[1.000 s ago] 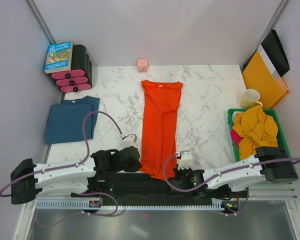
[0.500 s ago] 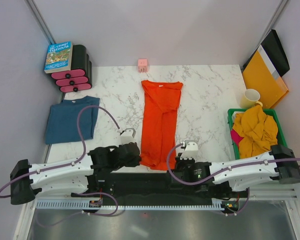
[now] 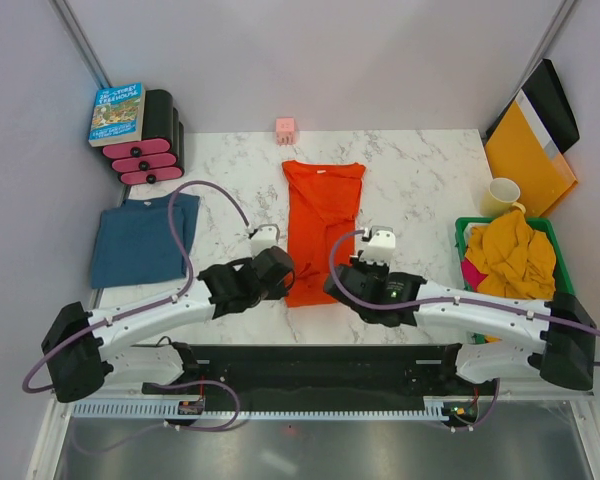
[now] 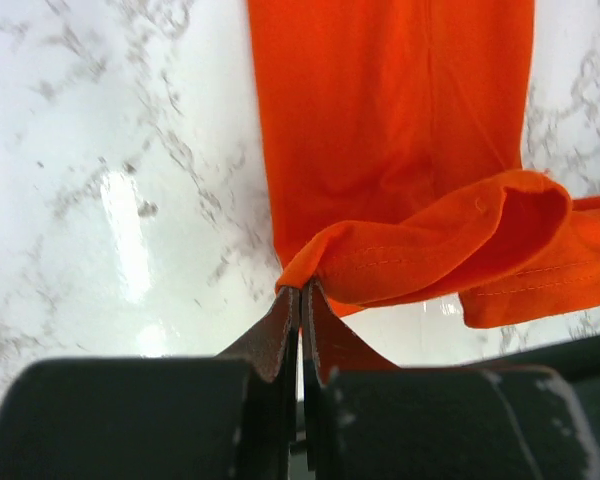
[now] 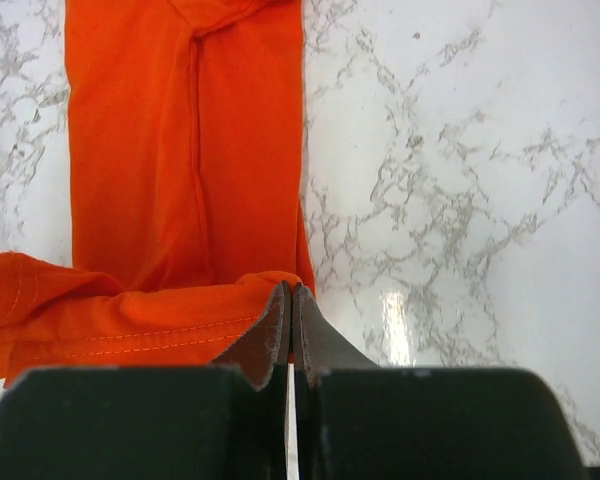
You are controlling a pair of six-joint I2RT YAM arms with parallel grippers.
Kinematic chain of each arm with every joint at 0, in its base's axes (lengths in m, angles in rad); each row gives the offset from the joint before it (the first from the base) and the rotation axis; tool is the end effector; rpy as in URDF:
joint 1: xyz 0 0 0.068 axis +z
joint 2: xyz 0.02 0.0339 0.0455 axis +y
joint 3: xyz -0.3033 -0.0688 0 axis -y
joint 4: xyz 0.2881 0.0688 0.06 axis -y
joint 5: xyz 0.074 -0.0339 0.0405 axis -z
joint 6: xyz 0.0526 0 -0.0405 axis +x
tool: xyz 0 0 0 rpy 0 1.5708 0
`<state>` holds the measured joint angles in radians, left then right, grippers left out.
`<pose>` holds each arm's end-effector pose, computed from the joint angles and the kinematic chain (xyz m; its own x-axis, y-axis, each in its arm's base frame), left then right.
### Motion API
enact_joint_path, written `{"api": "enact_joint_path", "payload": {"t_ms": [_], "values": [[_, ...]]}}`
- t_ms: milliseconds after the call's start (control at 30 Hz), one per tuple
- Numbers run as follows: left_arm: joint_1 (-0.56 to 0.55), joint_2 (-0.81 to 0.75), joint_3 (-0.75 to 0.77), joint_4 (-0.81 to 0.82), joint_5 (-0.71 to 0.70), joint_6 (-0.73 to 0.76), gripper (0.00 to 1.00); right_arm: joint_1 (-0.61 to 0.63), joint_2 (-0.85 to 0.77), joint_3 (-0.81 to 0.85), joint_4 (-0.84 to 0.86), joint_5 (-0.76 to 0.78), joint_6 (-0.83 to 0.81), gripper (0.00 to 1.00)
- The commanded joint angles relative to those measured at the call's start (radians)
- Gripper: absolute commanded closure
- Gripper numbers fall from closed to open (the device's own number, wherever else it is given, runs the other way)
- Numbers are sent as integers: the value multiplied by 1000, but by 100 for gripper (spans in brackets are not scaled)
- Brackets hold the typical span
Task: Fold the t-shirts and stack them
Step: Fold the folded rectangular tshirt in 1/3 of the way
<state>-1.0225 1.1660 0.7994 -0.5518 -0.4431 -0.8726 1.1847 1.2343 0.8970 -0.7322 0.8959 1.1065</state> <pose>0.1573 -0.2142 0.2485 -0.7529 -0.0949 -0.6512 0.0911 0.9650 -0.2460 0.1371 0.2281 0.2673 -0.5391 0.1574 -0.8274 0.0994 0.9874 0.1231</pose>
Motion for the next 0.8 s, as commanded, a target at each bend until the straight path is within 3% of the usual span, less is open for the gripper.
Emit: {"api": "enact_joint_path", "payload": {"t_ms": [0, 333, 767], "values": [[111, 64, 66, 79, 12, 148, 98, -130, 59, 46, 154, -55, -215, 100], [234, 315, 268, 184, 90, 317, 98, -313, 243, 117, 327, -172, -372, 100], [312, 544, 429, 197, 135, 334, 98, -477, 425, 140, 470, -307, -445, 100]]}}
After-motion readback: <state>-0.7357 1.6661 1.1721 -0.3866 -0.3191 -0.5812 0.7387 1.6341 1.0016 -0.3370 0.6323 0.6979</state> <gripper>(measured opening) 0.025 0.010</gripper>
